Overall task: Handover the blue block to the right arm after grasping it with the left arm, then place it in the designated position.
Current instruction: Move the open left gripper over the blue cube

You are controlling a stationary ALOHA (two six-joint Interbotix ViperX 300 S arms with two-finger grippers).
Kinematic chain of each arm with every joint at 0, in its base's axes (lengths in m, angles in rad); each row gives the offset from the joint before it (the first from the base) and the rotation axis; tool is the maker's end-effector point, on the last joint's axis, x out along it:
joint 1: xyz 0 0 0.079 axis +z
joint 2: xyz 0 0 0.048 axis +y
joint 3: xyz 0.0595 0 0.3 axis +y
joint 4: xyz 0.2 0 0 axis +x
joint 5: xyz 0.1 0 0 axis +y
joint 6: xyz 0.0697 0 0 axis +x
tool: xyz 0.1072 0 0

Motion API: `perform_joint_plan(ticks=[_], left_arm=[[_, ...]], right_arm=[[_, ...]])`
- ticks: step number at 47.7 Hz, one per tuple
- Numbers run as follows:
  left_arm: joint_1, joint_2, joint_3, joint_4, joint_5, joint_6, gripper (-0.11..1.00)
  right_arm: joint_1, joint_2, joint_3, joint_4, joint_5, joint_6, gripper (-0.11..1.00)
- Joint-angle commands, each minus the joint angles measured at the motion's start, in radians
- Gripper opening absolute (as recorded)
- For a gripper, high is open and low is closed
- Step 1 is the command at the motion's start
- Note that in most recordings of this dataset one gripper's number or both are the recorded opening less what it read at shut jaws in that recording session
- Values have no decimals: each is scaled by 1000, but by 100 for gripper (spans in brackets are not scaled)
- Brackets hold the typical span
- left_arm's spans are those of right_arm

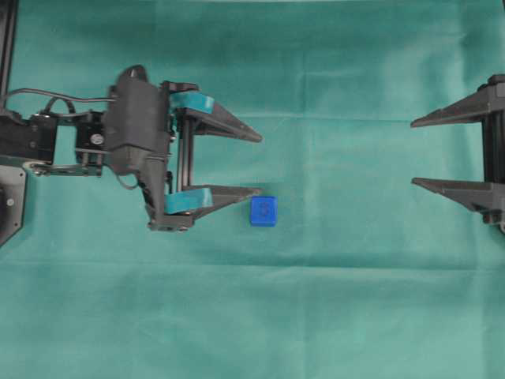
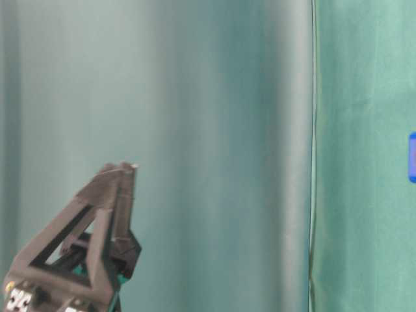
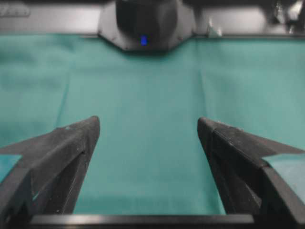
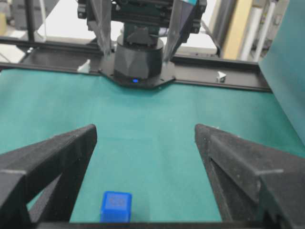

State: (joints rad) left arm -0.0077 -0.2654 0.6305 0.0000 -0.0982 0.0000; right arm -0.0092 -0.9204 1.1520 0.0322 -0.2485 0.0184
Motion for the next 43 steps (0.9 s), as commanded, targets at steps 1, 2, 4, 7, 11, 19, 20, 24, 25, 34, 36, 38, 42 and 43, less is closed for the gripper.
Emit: perform_joint_plan(ticks=[1, 2, 4, 7, 11, 19, 20, 24, 25, 34, 36, 38, 42, 43], left_arm=[[-2, 8, -60, 2, 78, -2, 99], [-3, 12, -69, 2, 101, -2, 99], [-5, 23, -89, 2, 150, -3, 99], [-8, 37, -123, 2, 224, -3, 99], [-15, 57, -175, 2, 330, -5, 99], [-20, 112, -264, 2, 529, -6, 99], [-20, 120, -275, 2, 551, -6, 99], [-20, 144, -316, 2, 646, -12, 99], [-18, 150, -328, 2, 669, -15, 99], [-20, 192, -393, 2, 807, -28, 99], [-20, 195, -399, 2, 813, -29, 99], [-20, 195, -399, 2, 813, -29, 99], [-20, 195, -397, 2, 813, -29, 99], [-20, 195, -397, 2, 813, -29, 99]], right_arm=[[-2, 8, -29, -2, -9, 0, 95], [-2, 8, -29, -2, -8, 0, 95], [-2, 8, -31, -2, -8, 0, 95], [-2, 8, -29, -2, -6, 0, 95], [-2, 8, -31, -2, -6, 0, 95], [-2, 11, -29, -2, -6, 0, 95], [-2, 11, -29, -2, -6, 0, 95], [-2, 14, -29, -2, -6, 0, 95], [-2, 14, -29, 0, -6, 2, 95], [-2, 17, -31, 2, -5, 2, 95], [-2, 17, -29, 2, -5, 2, 95], [-2, 18, -29, 0, -5, 2, 95], [-2, 21, -31, 2, -5, 2, 95], [-2, 21, -29, 2, -5, 2, 95]])
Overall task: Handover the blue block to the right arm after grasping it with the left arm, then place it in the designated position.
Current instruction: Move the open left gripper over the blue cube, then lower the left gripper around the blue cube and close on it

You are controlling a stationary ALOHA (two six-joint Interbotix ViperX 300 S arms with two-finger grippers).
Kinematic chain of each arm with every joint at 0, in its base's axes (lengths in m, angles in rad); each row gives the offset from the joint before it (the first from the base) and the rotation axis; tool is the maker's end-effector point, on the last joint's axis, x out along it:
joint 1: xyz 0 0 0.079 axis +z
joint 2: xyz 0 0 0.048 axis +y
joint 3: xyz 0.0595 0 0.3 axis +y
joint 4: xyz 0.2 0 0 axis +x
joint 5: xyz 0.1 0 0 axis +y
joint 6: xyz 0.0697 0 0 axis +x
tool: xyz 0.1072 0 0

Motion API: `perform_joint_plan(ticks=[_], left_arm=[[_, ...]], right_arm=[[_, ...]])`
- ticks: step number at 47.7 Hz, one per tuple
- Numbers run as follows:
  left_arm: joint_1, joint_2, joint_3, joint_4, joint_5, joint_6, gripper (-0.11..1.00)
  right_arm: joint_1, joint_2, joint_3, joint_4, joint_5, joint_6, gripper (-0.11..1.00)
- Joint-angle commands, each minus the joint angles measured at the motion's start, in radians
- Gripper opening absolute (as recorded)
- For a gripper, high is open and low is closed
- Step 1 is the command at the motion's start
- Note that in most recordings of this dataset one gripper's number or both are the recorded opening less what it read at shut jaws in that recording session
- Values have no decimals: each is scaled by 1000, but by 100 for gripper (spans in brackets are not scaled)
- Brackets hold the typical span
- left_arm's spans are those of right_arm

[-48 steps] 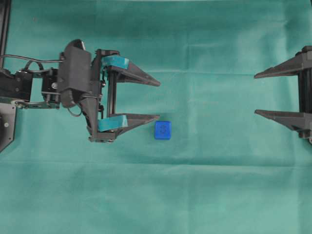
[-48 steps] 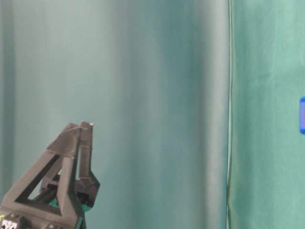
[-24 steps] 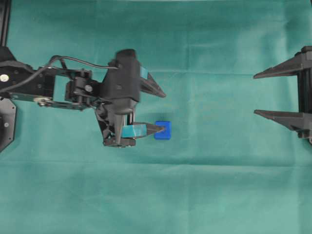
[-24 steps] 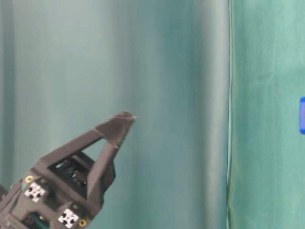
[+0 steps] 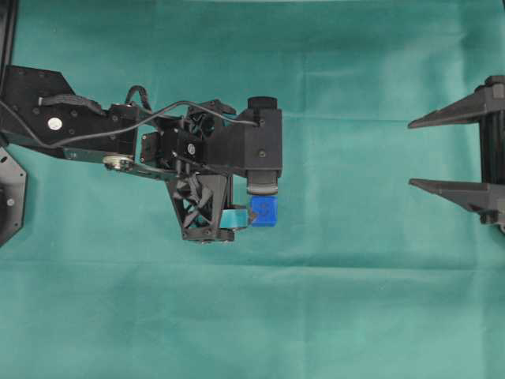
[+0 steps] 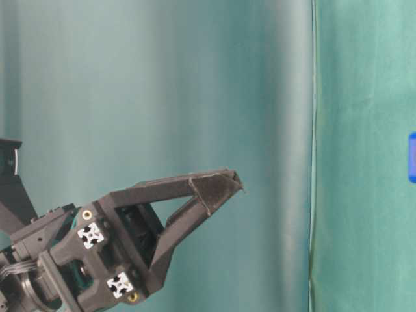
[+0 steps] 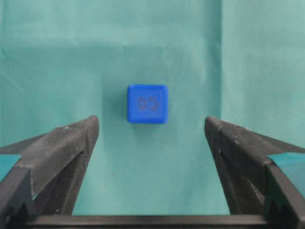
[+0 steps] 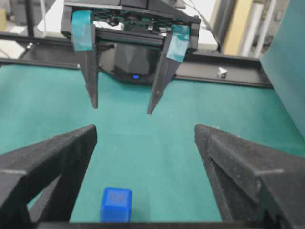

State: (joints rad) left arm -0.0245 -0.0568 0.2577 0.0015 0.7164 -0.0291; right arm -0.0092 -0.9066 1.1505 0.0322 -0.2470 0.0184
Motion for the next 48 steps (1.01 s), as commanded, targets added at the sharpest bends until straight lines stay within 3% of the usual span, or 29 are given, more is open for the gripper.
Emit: perform_joint_plan(ticks=[1, 48], left_arm=[[-3, -14, -25, 0, -2, 0, 99], [-3, -14, -25, 0, -17, -2, 99]], right_arm=[[-2, 9, -28, 0, -6, 2, 95], [-2, 11, -29, 0, -5, 2, 95]])
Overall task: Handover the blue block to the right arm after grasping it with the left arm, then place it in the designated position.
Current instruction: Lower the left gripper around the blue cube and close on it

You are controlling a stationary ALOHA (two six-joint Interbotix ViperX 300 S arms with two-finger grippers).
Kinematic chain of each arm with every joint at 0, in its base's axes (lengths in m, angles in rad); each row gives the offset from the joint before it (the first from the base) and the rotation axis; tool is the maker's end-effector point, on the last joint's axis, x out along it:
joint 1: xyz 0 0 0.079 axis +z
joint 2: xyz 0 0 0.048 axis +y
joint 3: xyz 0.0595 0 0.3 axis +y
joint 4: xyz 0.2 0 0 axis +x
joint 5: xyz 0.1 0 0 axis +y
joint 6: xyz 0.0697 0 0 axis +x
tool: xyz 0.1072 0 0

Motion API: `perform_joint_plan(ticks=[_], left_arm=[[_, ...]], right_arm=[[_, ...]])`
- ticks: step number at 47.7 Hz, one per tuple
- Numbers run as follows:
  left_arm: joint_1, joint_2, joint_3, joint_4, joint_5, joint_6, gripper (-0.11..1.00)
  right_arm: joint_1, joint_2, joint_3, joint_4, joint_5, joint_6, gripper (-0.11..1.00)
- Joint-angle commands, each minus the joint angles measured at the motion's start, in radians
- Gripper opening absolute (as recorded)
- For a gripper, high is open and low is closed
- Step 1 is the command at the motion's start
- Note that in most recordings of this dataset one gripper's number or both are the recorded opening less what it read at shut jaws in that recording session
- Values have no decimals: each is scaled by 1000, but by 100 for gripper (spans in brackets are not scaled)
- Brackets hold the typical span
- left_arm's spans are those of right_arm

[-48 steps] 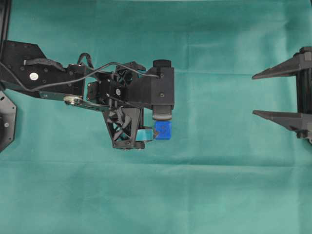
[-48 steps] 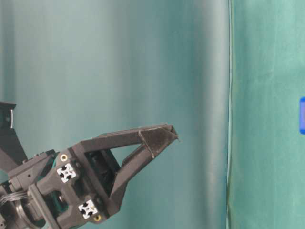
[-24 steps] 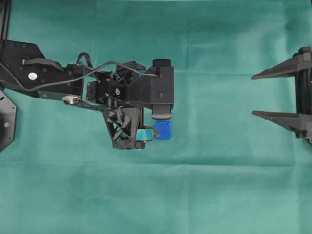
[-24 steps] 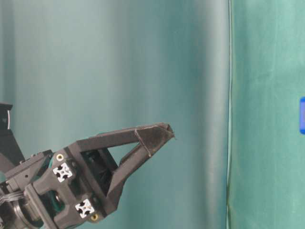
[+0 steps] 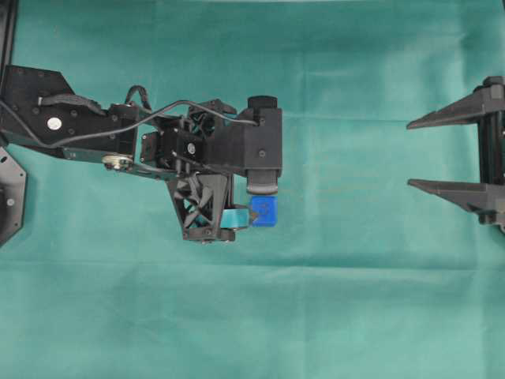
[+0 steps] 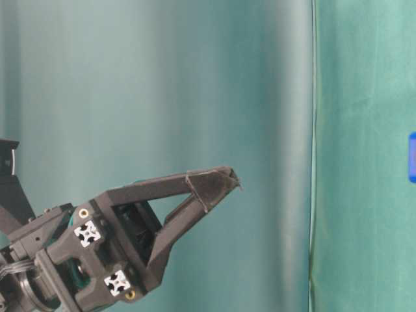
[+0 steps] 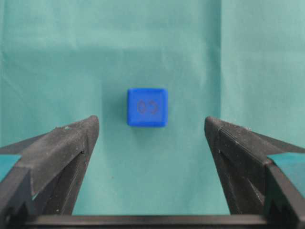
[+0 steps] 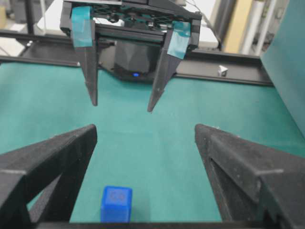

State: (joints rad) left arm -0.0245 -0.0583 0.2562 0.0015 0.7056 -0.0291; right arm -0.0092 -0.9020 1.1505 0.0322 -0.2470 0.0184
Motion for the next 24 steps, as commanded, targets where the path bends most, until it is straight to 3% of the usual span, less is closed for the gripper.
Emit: perform_joint_plan(ticks=[1, 24], left_arm=[[-3, -12, -23, 0, -6, 0, 99], [-3, 0, 25, 0, -71, -2, 99]], right_arm=[[-2, 6, -29, 0, -5, 2, 95], [-2, 12, -29, 0, -5, 2, 95]])
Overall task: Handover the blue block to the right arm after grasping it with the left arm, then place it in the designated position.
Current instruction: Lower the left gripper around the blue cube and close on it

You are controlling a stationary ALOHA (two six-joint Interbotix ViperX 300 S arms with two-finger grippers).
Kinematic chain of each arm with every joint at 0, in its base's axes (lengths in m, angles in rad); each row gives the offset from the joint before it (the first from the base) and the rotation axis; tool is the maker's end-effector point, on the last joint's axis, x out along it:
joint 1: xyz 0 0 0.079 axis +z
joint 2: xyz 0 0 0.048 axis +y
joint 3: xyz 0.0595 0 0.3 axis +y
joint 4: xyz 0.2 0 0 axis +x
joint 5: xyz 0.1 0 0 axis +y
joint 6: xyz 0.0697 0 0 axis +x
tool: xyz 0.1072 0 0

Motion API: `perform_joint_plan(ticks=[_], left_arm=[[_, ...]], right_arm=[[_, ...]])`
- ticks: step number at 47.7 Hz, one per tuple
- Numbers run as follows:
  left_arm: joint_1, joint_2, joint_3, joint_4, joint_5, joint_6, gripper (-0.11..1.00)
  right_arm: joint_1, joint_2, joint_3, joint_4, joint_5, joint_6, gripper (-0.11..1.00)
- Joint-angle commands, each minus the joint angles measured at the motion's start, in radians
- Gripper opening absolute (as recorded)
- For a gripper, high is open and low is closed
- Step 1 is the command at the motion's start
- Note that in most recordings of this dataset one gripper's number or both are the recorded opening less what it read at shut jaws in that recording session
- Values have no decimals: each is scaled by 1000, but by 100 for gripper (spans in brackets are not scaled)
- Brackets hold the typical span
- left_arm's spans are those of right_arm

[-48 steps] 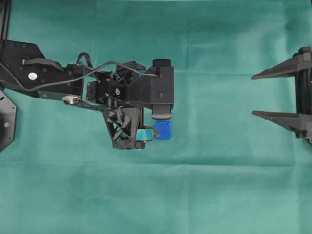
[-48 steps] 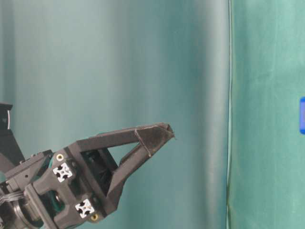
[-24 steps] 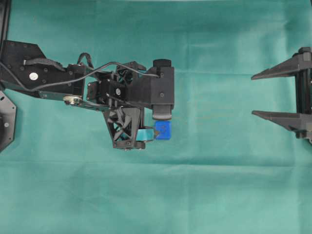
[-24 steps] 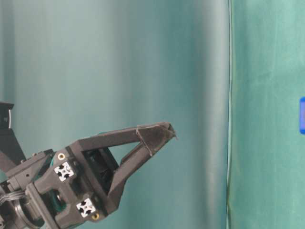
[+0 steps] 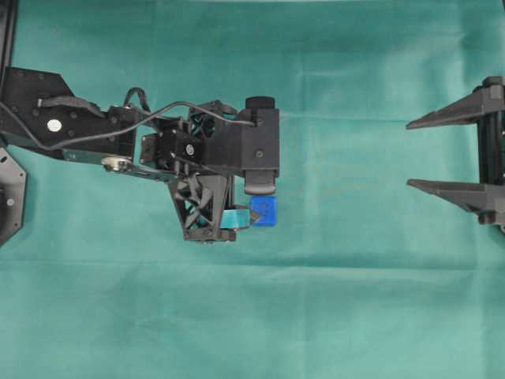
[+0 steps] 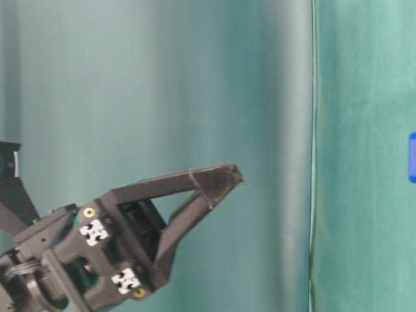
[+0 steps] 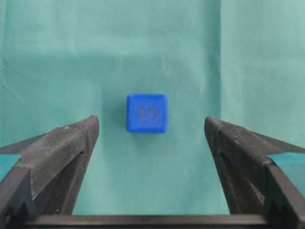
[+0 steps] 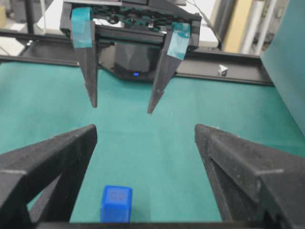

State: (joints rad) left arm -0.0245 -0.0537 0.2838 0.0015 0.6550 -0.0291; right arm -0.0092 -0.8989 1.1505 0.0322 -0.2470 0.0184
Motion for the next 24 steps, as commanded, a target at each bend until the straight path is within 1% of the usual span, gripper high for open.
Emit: perform_joint_plan(ticks=[1, 24], left_arm=[[-3, -3, 2, 0, -25, -2, 99], [-11, 109, 51, 0, -133, -2, 99]], right_arm=[[-2, 9, -28, 0, -5, 2, 95], [-2, 18, -26, 0, -5, 2, 95]])
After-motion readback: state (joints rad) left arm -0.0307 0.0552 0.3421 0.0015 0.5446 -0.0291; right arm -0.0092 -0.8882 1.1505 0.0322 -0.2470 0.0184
